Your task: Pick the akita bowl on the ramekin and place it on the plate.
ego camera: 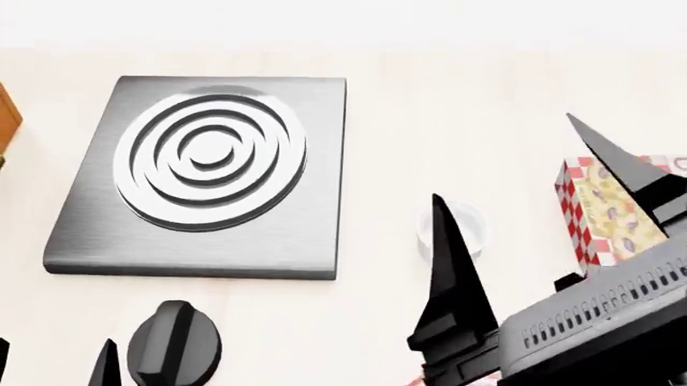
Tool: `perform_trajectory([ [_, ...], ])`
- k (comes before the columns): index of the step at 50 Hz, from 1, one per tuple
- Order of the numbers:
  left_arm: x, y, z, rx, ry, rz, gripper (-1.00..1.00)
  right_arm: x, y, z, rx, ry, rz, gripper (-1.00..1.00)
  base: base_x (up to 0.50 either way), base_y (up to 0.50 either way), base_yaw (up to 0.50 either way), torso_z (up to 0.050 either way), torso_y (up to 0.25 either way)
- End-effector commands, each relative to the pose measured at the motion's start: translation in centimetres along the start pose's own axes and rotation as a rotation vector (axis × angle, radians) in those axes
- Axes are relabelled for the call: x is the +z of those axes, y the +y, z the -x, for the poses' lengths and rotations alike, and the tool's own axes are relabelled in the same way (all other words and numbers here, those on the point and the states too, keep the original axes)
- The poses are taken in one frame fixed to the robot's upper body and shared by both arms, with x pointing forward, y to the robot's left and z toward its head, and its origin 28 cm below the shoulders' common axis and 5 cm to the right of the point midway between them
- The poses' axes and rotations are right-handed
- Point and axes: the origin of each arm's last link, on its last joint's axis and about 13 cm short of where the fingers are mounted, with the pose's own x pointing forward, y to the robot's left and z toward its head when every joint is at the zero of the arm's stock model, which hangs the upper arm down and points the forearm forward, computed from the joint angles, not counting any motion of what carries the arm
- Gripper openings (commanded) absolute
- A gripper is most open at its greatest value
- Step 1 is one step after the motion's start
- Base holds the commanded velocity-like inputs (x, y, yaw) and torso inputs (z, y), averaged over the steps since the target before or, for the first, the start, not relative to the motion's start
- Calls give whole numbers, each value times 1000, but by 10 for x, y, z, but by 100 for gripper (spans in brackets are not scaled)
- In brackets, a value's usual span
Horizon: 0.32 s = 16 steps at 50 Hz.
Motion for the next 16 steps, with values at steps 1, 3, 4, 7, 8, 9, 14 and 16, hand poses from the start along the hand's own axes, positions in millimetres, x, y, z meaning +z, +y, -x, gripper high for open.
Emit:
perform_trajectory([
  [1, -1, -1, 1, -12, 6, 1, 100, -22, 6, 10, -183, -35, -122, 100, 0, 0, 0, 0, 250],
  [3, 0, -1, 1, -15, 4, 3, 100, -25, 6, 12, -209, -47, -142, 100, 0, 0, 0, 0, 250],
  [4, 0, -1, 1, -16, 3, 3, 100, -27, 7, 12, -218, -52, -147, 100, 0, 0, 0, 0, 250],
  [7, 0, -1, 2, -19, 3, 2, 100, -30, 8, 14, -239, -74, -168, 100, 0, 0, 0, 0, 250],
  [8, -1, -1, 2, -20, 4, 1, 100, -30, 8, 15, -245, -81, -172, 100, 0, 0, 0, 0, 250],
  [9, -1, -1, 2, -20, 4, 0, 100, -31, 8, 16, -252, -91, -177, 100, 0, 0, 0, 0, 250],
  [14, -1, -2, 2, -23, 3, 1, 100, -31, 8, 18, -294, -152, -211, 100, 0, 0, 0, 0, 250],
  [16, -1, -2, 2, -25, 3, 0, 100, -31, 8, 20, -315, -186, -230, 100, 0, 0, 0, 0, 250],
])
